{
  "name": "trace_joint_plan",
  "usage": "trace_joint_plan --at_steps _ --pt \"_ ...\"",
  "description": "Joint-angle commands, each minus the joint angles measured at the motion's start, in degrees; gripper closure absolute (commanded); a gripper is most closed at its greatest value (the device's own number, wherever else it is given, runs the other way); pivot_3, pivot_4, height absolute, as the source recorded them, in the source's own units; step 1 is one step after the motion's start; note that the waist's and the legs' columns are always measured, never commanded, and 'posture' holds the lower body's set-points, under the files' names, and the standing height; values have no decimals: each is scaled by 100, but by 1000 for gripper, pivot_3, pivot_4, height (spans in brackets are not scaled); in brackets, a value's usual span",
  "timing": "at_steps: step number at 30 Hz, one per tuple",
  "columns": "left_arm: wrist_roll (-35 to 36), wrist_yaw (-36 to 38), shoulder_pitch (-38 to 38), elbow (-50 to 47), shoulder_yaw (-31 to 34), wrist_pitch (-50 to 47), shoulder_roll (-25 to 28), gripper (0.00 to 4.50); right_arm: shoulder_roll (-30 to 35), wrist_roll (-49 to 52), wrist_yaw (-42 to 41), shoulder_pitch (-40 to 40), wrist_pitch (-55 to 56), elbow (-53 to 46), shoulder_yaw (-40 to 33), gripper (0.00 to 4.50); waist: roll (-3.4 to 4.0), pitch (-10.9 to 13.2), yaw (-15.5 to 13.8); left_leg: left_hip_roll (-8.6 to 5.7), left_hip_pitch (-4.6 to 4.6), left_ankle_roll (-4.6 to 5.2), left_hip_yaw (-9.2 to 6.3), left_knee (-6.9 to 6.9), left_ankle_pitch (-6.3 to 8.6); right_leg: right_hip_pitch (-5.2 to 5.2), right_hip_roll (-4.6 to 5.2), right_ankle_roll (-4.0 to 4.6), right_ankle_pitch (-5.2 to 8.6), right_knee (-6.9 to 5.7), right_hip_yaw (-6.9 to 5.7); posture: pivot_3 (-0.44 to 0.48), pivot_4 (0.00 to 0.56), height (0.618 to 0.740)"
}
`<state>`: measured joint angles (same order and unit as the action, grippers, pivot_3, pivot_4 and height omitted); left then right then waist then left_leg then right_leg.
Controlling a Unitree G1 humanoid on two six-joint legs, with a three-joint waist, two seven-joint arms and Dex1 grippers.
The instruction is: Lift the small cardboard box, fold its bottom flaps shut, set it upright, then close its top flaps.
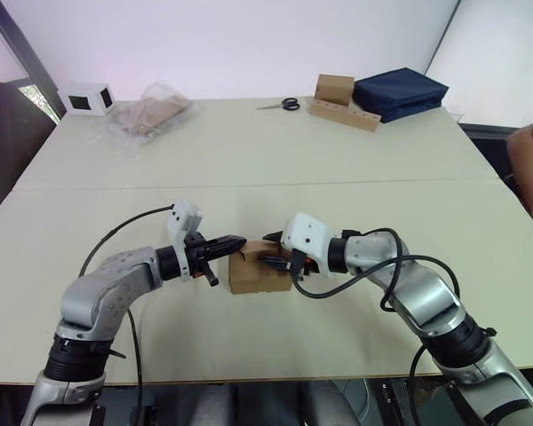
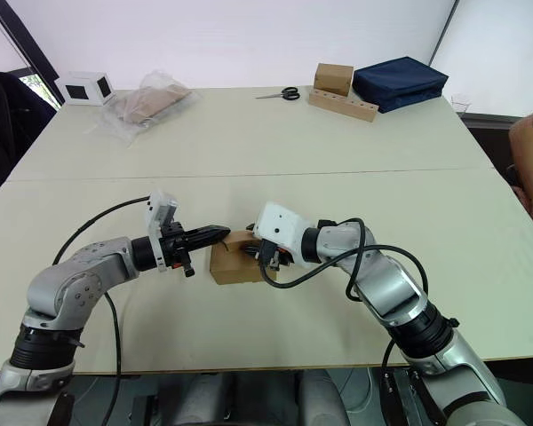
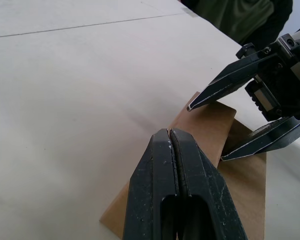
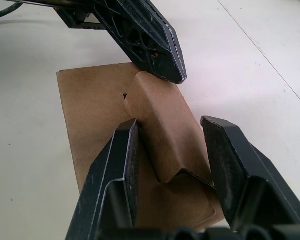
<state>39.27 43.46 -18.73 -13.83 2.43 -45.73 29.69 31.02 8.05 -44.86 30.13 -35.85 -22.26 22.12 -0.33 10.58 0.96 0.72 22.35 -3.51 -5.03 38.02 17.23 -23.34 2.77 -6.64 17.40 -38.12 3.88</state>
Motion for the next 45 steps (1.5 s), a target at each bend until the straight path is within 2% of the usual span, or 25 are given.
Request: trace_joint_plan --at_steps 1,7,25,41,45 --pt "-51 -24 31 -39 -119 -41 -16 4500 -143 95 -17 125 -63 -92 -91 2536 0 0 1 0 0 0 0 0 0 0 0 0 0 0 0 0 150 740" --pt "-40 -70 -28 -50 -120 -90 -41 4500 -358 148 -46 270 -177 -66 -31 2536 0 0 -3 0 0 0 0 0 0 0 0 0 0 0 0 0 150 740" --pt "134 -410 -223 -324 16 -459 -65 4500 -346 -189 -58 327 -54 175 199 2536 0 0 8 0 0 0 0 0 0 0 0 0 0 0 0 0 150 740" --pt "-50 -133 -21 -170 -36 -172 3 4500 -333 -387 -62 413 -205 209 393 2536 0 0 12 0 0 -4 -1 0 -2 -1 0 0 0 0 0 0 150 740" --pt "-135 -20 84 -80 -58 -19 36 4500 -428 -231 -54 358 -312 60 253 2536 0 0 16 0 0 -2 0 0 -1 -1 0 0 0 0 0 0 150 740"
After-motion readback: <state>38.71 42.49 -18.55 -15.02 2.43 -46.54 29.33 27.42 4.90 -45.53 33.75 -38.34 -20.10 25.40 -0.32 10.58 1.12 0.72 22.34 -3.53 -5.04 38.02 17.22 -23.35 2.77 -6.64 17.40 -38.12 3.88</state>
